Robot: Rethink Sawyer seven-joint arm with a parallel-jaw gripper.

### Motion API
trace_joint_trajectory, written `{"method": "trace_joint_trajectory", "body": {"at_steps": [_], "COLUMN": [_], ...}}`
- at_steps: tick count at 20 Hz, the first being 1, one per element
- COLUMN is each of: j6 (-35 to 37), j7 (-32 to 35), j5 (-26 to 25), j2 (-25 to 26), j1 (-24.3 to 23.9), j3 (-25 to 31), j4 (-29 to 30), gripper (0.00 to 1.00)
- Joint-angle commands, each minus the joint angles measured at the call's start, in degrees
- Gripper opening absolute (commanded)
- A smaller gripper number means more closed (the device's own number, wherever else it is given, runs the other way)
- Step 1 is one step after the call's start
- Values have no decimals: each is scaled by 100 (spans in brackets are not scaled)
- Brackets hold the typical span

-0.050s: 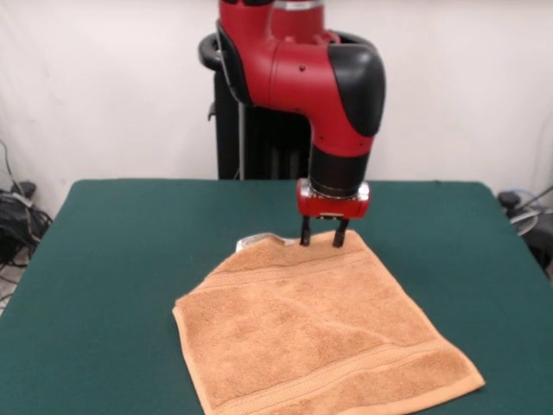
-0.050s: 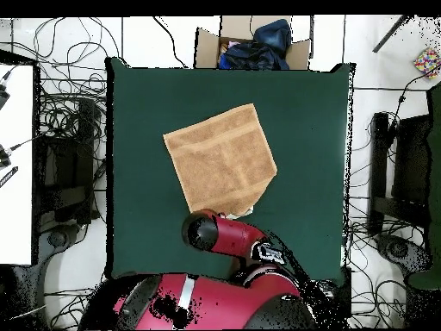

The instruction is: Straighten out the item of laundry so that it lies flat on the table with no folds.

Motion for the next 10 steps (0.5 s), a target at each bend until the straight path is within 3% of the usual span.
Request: {"method": "trace_joint_trajectory", "body": {"at_steps": [1, 3, 10], "j6": [-1393, -1318, -1259], "j7": [1558, 1778, 1771], "j5": [205, 480, 443], "j2": [1135, 1067, 1153], "j1": [20, 260, 105], "j3": [953, 747, 1120], "j4": [-572, -507, -392], "gripper": [0, 0, 0]}}
